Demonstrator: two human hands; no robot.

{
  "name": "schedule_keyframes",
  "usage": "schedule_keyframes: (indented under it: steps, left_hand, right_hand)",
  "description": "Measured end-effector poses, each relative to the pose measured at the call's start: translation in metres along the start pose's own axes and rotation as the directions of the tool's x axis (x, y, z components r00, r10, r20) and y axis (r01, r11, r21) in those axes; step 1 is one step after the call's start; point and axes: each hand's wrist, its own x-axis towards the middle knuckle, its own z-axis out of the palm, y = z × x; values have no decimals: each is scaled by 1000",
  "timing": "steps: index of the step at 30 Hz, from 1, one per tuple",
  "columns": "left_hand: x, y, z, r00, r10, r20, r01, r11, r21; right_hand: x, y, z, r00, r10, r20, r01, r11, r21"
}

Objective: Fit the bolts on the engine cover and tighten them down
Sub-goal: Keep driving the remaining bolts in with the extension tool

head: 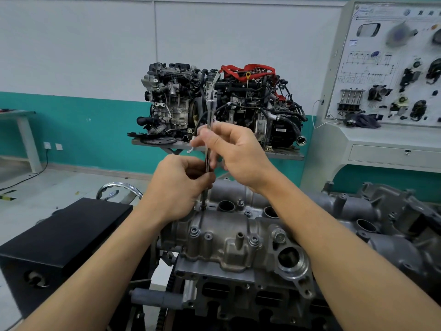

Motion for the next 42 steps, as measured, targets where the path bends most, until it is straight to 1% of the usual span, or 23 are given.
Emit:
schedule_keyframes:
  steps: [2,4,6,9,10,12,14,15,18,20,21,22,24,26,28,31,33,34,36,38,40,42]
  left_hand:
    - [0,0,0,1000,13,-9,-13,999,29]
    - [0,0,0,1000,20,-16,-19,999,44]
    - [1,0,1,1000,9,-14,-8,999,36]
    - [1,0,2,1000,-10,-13,10,1000,13]
    - [1,0,2,1000,-10,-16,10,1000,7]
    - [1,0,1,1000,-4,-18,4,1000,3]
    - [0,0,0,1000,8,-11,-8,1000,19]
    - [1,-1,0,1000,14,-10,-13,999,32]
    - [1,-1,1,1000,10,-6,-10,999,34]
    - [2,-1,1,1000,-2,-4,2,1000,22]
    - [2,-1,1,1000,-7,-6,7,1000,21]
    - [2,-1,1,1000,-8,-5,8,1000,21]
    - [1,-1,1,1000,6,-7,-6,1000,29]
    - [0,0,0,1000,17,-12,-17,999,46]
    - [0,0,0,1000,11,-11,-11,999,49]
    - [1,0,1,1000,-5,-6,5,1000,28]
    - [0,0,1,1000,-7,4,7,1000,22]
    - [0,0,1,1000,-9,5,8,1000,18]
    - [0,1,0,1000,-16,-4,16,1000,13]
    - [0,1,0,1000,-11,-12,11,1000,19]
    - [0,0,0,1000,-1,-12,2,1000,31]
    - [-1,0,0,1000,-3,-5,3,1000,28]
  right_hand:
    - [0,0,0,1000,-6,28,6,1000,-3]
    - [0,1,1,999,-28,16,29,999,-43]
    - [1,3,1,999,-29,-30,27,997,-76]
    - [2,5,-1,990,-9,-144,-8,993,-116]
    - [2,5,-2,990,4,-139,-19,995,-102]
    - [2,4,-1,998,23,-51,-26,998,-56]
    - [0,2,2,1000,1,21,0,999,-34]
    - [-1,0,3,1000,-18,21,20,998,-58]
    - [0,0,2,996,-27,-83,12,983,-182]
    - [1,2,1,988,-4,-153,-23,985,-174]
    - [0,1,1,987,8,-160,-34,987,-160]
    - [0,0,1,990,12,-138,-32,989,-146]
    - [-1,0,1,999,9,-37,-13,993,-121]
    - [-2,-1,0,999,22,32,-18,995,-102]
    - [-1,0,0,1000,0,24,3,992,-129]
    - [1,4,0,995,-20,-101,2,985,-171]
    - [1,6,0,989,-14,-146,-12,985,-172]
    - [1,6,0,991,-11,-130,-9,988,-154]
    - [0,5,0,999,-3,-32,0,996,-93]
    - [0,2,1,1000,19,23,-18,998,-61]
    - [-1,2,2,1000,2,27,0,997,-81]
    - [-1,2,2,1000,-21,-9,20,995,-101]
